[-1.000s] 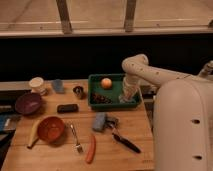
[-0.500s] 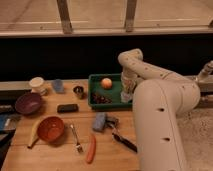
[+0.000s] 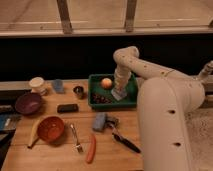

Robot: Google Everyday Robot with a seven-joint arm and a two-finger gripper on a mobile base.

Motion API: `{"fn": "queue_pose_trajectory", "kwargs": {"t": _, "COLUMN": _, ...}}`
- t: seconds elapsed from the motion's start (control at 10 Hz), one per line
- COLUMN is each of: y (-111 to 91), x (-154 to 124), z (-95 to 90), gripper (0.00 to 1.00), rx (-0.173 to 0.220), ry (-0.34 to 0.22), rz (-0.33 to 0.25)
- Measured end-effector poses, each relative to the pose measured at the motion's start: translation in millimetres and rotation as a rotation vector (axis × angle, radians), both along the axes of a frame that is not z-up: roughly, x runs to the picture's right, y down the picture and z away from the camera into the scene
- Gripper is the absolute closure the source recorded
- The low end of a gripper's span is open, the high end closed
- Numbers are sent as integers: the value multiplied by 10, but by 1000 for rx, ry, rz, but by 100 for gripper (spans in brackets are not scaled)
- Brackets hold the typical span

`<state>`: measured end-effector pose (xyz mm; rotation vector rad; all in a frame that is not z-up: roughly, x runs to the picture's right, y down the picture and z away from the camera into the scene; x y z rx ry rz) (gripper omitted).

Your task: Wipe tray with towel

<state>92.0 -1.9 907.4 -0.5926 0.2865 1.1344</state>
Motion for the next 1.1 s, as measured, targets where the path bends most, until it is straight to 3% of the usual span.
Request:
{"fn": "queue_pose_trajectory", "kwargs": {"t": 0.3, "y": 290, "x": -112, "z": -339, "gripper": 98, "rx": 6, "ry": -24, "rz": 13}}
{"fn": "queue_pose_trajectory", "kwargs": {"t": 0.6, "y": 452, "x": 237, "z": -512, "gripper": 98, "rx": 12, "ry": 25, "rz": 81}}
{"fn": "queue_pose_trajectory", "kwargs": {"t": 0.8, "y": 427, "x": 632, "z": -446, "gripper": 98, "rx": 19, "ry": 93, "rz": 138}}
{"fn": "queue_pose_trajectory", "kwargs": {"t": 1.1, "y": 163, "x": 797, "z": -137, "gripper": 98, "rx": 31, "ry": 120, "rz": 167}}
